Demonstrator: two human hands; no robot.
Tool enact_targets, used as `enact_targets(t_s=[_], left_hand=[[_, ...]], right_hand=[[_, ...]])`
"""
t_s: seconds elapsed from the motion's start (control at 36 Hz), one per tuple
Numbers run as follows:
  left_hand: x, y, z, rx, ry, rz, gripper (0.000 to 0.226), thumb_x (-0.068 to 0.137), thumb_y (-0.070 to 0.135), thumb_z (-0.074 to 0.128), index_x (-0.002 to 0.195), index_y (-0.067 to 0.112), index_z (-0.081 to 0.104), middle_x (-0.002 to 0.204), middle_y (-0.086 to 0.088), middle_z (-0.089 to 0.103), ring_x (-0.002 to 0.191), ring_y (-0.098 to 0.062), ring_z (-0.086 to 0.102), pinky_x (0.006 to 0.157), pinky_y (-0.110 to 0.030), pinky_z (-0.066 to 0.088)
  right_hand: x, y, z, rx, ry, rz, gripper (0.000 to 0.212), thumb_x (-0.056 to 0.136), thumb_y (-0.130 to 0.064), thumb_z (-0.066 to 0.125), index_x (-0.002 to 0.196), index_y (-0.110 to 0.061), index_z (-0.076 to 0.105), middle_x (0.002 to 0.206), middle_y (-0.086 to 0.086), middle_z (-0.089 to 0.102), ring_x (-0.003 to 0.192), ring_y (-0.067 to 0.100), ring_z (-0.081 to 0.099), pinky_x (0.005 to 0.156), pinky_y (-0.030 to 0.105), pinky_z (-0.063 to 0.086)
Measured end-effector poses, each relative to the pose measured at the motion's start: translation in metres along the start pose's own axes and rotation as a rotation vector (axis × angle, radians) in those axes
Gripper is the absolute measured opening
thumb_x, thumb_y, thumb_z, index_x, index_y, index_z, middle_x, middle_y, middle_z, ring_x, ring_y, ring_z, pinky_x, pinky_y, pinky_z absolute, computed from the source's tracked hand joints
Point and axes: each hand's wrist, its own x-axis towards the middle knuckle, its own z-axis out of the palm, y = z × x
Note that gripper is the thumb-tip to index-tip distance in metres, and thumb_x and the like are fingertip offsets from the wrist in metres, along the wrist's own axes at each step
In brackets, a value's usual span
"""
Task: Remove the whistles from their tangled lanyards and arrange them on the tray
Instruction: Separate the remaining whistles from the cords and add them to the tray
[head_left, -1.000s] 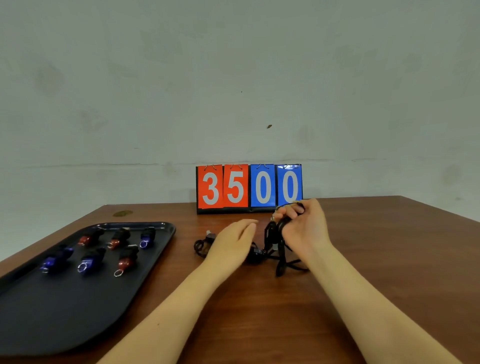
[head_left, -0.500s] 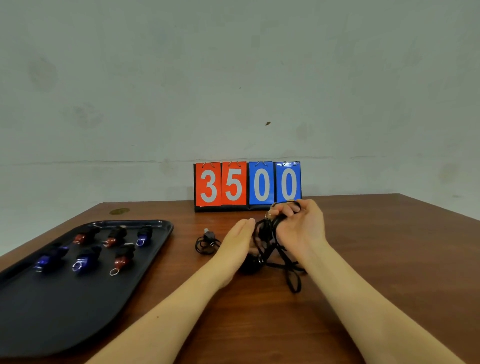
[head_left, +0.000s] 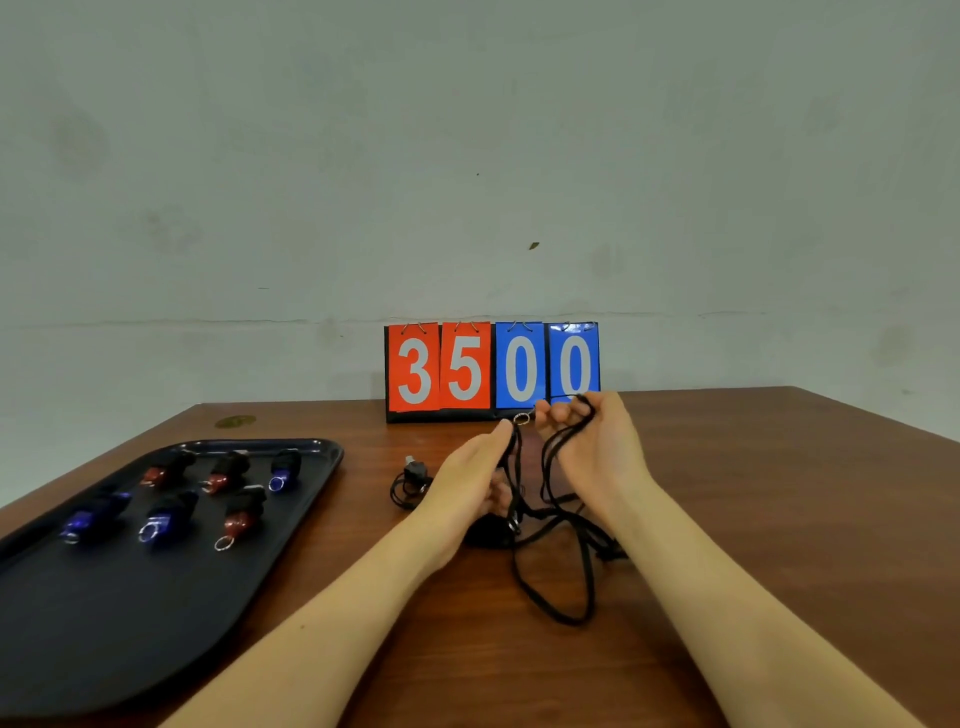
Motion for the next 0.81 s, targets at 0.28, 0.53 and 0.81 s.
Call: enact_targets(t_s=[0.28,0.53,0.81], left_hand=[[-0.001,-0.002,-0.002,0.070,0.066,0.058,0.023,0.101,0.037,0.040,0.090,0.024,0.055,0.047,0.008,0.049,0.055,-0.012,0.049,0.067,-0.031,0.044],[-0.005,-0.003,-0.008,0.361,0.146,0.267,0.027,0.105,0.033,0.030,0.113,0.027,0.055,0.062,-0.002,0.059,0.054,-0.009,0.056,0.054,-0.019,0.048],[-0.008,0.001,-0.008,0.516,0.164,0.378,0.015,0.104,0.031,0.036,0.107,0.024,0.048,0.080,0.002,0.060,0.060,-0.008,0.059,0.053,-0.016,0.047]], right_hand=[[-0.002,-0.003,-0.004,-0.424,0.124,-0.107,0.024,0.096,-0.010,0.038,0.075,-0.009,0.048,0.056,0.003,0.055,0.054,0.014,0.051,0.047,0.020,0.039],[-0.001,0.014,-0.015,-1.505,-0.158,-0.319,0.020,0.099,-0.019,0.041,0.092,-0.028,0.058,0.086,-0.016,0.059,0.084,-0.002,0.055,0.072,0.016,0.041],[-0.008,0.012,-0.011,-1.342,-0.267,-0.338,0.010,0.092,-0.030,0.061,0.090,-0.040,0.062,0.090,-0.019,0.065,0.085,-0.009,0.059,0.072,0.010,0.046]])
